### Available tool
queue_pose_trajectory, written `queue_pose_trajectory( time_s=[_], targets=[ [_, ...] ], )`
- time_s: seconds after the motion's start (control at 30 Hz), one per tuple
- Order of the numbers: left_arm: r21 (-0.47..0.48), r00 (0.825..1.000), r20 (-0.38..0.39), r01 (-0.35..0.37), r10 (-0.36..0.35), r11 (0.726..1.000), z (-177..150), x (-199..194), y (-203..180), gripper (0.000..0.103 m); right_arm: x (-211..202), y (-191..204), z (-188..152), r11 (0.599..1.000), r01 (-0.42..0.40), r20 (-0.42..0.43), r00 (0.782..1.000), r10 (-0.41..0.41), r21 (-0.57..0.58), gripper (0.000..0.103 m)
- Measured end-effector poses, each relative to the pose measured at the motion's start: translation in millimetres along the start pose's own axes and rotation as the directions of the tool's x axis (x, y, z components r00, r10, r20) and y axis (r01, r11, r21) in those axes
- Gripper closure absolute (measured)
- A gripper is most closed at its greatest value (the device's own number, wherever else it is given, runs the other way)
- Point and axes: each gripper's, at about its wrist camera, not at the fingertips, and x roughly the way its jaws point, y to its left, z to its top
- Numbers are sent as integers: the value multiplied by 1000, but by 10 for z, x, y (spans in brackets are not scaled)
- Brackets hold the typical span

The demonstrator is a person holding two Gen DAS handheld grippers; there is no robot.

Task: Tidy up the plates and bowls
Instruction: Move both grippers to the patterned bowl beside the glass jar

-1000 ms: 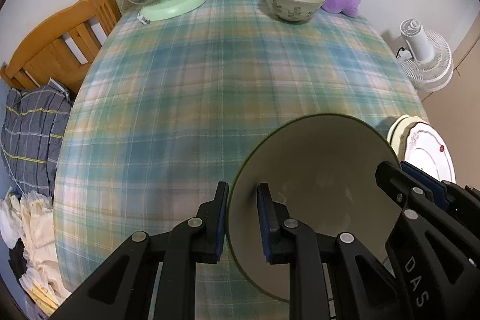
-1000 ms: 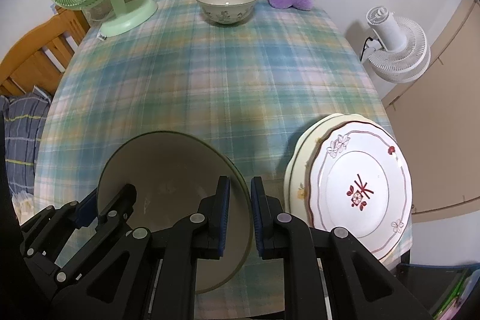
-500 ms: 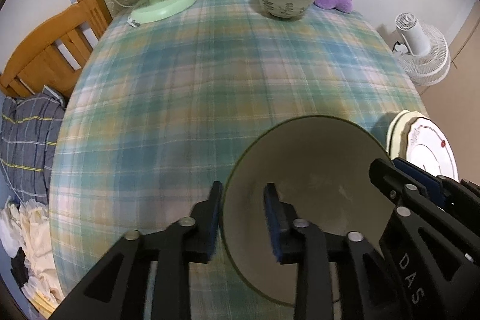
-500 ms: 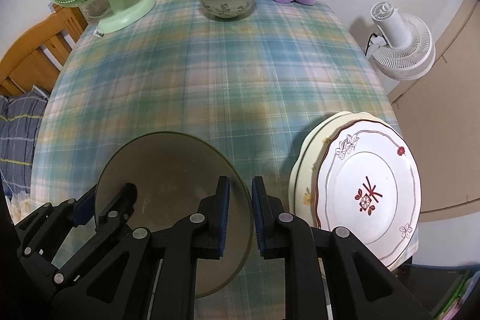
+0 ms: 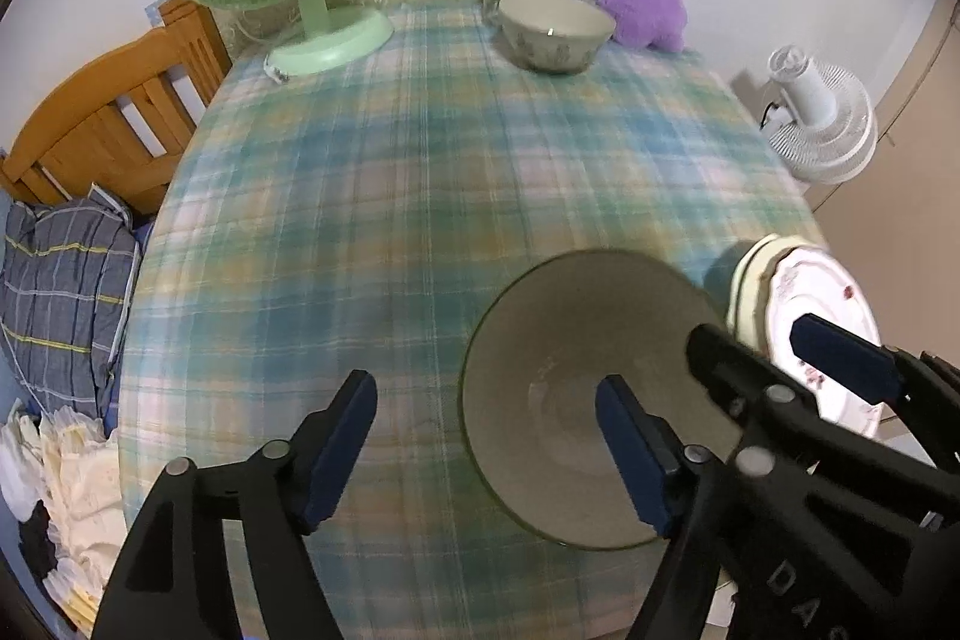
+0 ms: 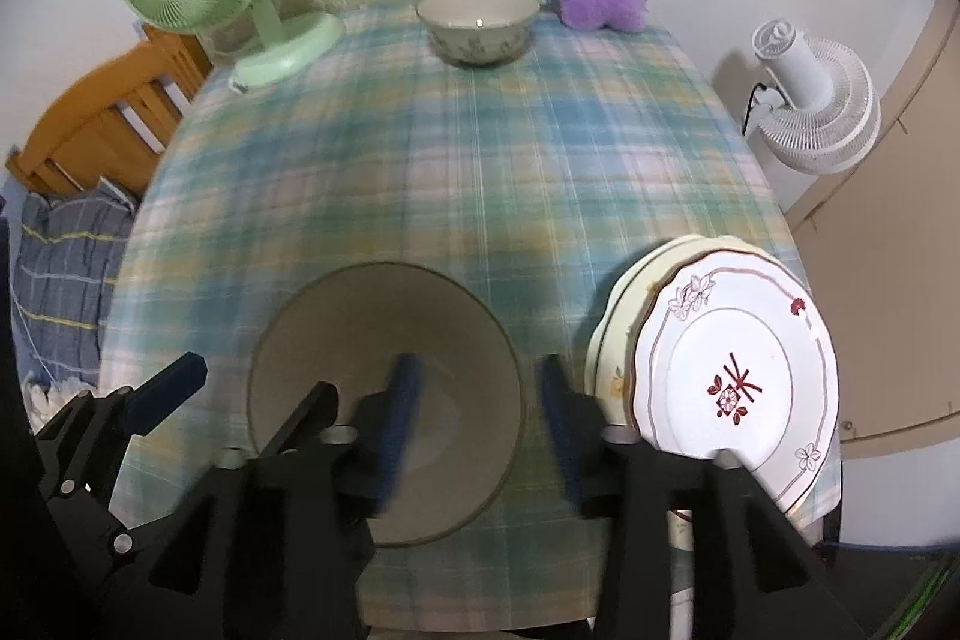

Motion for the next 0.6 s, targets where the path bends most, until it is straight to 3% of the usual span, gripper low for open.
queue_pose_trajectory(
  time_s=[0.2, 0.6],
  targets=[
    [-14, 998, 52, -22, 23, 1000, 150, -265, -17, 15, -320, -25, 104, 1000, 22, 65, 998, -22, 2, 27],
    [-45, 989, 121, -79, 83, 996, 587, -404, -241, 15, -521, -213, 553, 1000, 21, 138, 990, -17, -24, 26]
  ],
)
